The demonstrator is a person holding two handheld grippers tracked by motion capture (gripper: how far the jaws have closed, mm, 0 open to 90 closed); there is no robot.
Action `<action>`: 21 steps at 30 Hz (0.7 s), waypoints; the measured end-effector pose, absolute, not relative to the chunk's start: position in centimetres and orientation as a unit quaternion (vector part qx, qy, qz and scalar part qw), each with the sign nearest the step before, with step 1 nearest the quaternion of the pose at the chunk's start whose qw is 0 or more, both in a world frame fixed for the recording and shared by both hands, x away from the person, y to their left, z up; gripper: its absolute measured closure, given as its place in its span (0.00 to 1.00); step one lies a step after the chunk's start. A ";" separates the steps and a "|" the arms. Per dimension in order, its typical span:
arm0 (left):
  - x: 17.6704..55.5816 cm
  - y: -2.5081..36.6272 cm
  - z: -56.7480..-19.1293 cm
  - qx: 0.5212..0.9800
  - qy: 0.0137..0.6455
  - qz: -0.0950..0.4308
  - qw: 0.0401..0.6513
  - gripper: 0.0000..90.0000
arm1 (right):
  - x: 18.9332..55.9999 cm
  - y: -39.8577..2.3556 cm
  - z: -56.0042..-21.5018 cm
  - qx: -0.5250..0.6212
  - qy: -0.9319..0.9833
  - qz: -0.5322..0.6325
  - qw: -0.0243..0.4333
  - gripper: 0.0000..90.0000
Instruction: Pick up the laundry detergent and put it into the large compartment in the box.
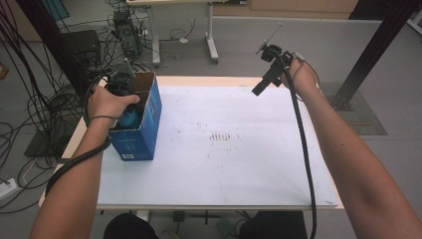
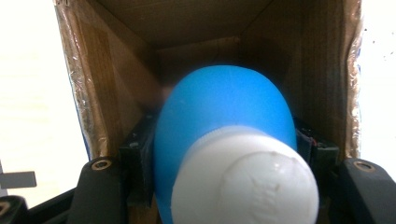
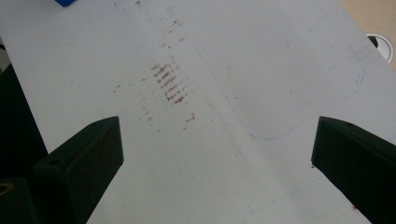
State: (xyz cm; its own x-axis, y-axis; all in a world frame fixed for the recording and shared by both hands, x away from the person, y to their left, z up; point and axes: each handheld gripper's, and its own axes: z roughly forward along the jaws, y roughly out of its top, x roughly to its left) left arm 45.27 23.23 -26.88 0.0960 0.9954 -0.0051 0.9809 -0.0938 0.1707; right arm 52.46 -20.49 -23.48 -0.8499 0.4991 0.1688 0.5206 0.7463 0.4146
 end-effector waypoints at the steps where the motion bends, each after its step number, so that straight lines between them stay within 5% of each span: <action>1: 45.3 23.2 -26.9 0.737 0.670 0.054 0.065 0.42 | 52.5 -20.5 -23.5 -0.273 -0.934 -0.229 0.024 0.02; 21: 45.1 23.4 -26.9 0.735 0.672 0.054 0.069 0.42 | 52.4 -20.5 -23.4 -0.274 -0.934 -0.229 0.023 0.02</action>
